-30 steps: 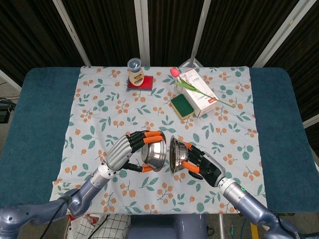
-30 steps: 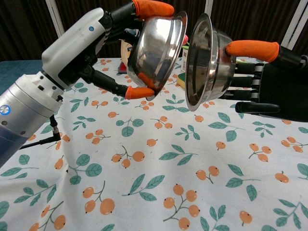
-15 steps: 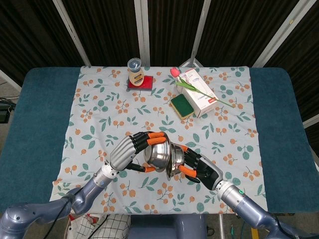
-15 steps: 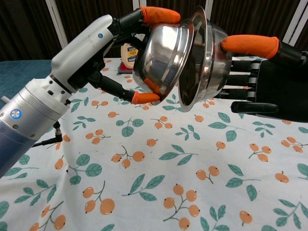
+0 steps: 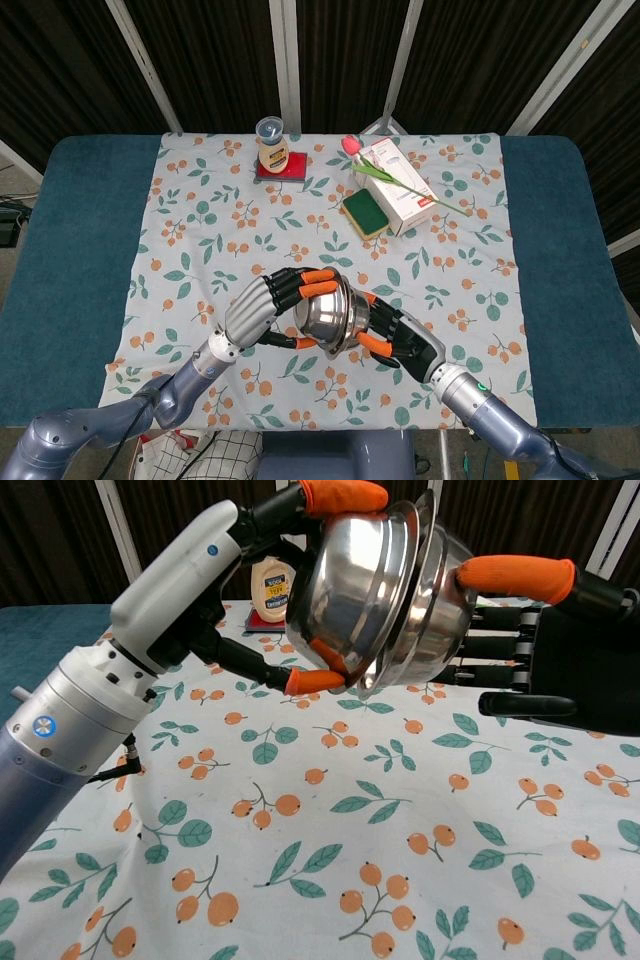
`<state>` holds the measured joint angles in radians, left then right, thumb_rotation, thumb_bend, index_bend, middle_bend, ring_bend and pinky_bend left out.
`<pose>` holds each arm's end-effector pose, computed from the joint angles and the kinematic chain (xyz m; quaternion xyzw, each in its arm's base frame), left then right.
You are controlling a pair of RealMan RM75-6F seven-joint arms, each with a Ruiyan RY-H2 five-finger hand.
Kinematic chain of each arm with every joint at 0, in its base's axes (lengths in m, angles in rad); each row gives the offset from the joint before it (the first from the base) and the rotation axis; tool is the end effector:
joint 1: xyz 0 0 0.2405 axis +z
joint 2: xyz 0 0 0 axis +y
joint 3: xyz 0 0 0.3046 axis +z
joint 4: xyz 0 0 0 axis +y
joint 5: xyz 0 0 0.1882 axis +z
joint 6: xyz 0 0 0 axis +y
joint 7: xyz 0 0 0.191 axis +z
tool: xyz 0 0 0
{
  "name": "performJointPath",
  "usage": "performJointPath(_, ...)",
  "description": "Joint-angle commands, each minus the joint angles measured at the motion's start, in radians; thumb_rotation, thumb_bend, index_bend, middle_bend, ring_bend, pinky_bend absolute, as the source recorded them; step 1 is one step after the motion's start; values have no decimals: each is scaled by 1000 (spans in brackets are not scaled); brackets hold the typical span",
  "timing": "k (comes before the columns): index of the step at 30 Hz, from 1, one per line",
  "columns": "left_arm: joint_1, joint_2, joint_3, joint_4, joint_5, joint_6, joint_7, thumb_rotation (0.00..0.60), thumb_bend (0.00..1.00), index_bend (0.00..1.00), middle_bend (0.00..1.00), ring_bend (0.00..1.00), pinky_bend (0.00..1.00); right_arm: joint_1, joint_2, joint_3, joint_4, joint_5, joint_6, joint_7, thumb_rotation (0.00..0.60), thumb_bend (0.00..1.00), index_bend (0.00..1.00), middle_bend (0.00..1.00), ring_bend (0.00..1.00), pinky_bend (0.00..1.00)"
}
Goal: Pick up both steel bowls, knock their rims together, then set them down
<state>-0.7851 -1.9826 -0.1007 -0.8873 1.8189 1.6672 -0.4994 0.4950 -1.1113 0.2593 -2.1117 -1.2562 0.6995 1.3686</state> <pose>-0.0623 0.3444 -0.0398 -0.6156 -0.2508 -0.7360 0.1287 -0.1430 -0.2949 0.0753 -0.2032 0.8754 -0.4301 0.0856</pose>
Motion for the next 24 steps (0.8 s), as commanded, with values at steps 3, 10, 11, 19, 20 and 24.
performJointPath(3, 6, 27, 7, -36, 0, 11, 9, 600, 445, 524, 659, 541, 748, -13, 11, 11, 19, -18, -6, 38, 600, 406, 1000, 986, 1000, 1000)
performJointPath(10, 12, 70, 9, -110, 5, 27, 26, 600, 452, 524, 659, 542, 748, -31, 30, 23, 68, -57, -15, 123, 600, 406, 1000, 986, 1000, 1000)
performJointPath(11, 11, 76, 9, -120, 8, 26, 33, 600, 452, 524, 659, 541, 748, -32, 29, 23, 80, -62, -18, 141, 600, 406, 1000, 986, 1000, 1000)
performJointPath(19, -4, 64, 9, -123, 0, -10, 56, 600, 454, 523, 659, 542, 748, -25, 19, 11, 65, -120, -23, 167, 600, 407, 1000, 985, 1000, 1000)
performJointPath(20, -6, 60, 9, -119, -2, -15, 55, 600, 454, 523, 659, 541, 748, -25, 19, 8, 56, -124, -20, 162, 600, 407, 1000, 985, 1000, 1000)
performJointPath(24, -9, 50, 9, -102, -6, -21, 53, 600, 455, 523, 659, 541, 748, -24, 21, -1, 27, -131, -7, 140, 600, 409, 1000, 986, 1000, 1000)
